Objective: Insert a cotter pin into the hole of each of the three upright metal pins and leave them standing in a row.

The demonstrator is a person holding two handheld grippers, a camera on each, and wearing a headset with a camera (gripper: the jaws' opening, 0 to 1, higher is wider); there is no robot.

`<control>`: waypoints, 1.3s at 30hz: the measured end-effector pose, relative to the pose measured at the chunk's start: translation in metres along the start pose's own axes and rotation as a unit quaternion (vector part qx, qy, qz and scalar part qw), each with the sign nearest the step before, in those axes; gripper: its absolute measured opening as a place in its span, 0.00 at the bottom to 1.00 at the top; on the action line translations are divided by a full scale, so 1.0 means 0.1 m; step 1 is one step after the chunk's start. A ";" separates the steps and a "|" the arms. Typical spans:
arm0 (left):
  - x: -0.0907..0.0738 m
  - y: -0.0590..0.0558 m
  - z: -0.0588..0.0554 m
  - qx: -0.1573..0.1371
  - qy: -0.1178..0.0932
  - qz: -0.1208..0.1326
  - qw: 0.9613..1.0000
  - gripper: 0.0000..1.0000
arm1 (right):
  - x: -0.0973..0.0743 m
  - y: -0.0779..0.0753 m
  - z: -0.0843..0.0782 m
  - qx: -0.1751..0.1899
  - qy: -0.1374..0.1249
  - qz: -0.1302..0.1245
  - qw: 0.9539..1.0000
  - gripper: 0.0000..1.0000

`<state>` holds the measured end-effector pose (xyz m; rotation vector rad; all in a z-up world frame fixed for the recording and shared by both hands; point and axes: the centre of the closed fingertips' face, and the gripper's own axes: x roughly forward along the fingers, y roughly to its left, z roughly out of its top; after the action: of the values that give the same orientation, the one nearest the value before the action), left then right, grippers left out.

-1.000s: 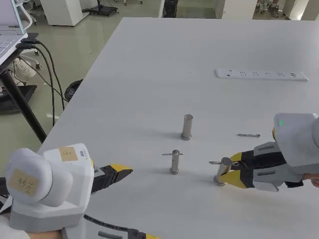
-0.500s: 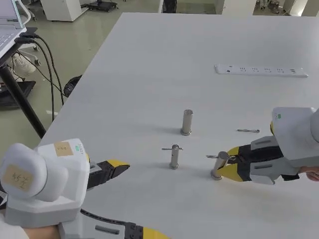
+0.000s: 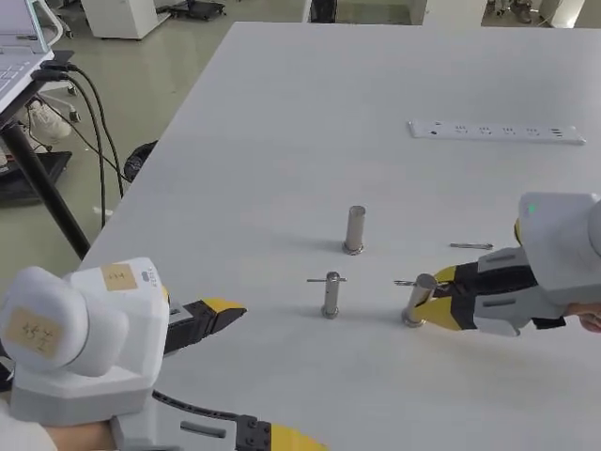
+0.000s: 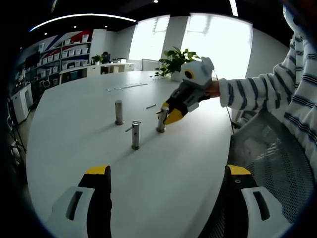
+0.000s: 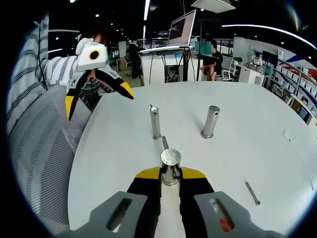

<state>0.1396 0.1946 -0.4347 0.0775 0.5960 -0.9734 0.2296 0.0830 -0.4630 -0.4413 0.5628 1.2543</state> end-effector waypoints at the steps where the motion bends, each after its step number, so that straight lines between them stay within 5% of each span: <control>1: 0.00 0.00 0.00 0.000 0.000 0.000 1.000 0.93 | 0.00 -0.01 0.01 0.000 -0.002 -0.003 1.000 0.07; 16: 0.00 -0.01 0.00 -0.001 0.001 0.000 1.000 0.92 | 0.03 -0.06 0.05 0.008 -0.007 -0.010 1.000 0.08; 23: 0.00 -0.04 0.01 -0.001 0.000 -0.005 1.000 0.92 | 0.01 -0.02 0.11 0.020 -0.030 -0.002 0.999 0.10; 28: 0.00 -0.03 0.03 0.001 -0.003 -0.003 1.000 0.92 | 0.00 -0.02 0.15 0.032 -0.032 -0.009 0.999 0.30; 39: 0.03 -0.03 0.12 0.001 -0.019 -0.005 1.000 0.93 | -0.20 0.05 0.25 0.068 -0.051 -0.025 0.996 0.51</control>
<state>0.1440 0.1871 -0.4254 0.0581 0.5613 -0.9837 0.2245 0.0839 -0.4313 -0.2749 0.5426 1.1757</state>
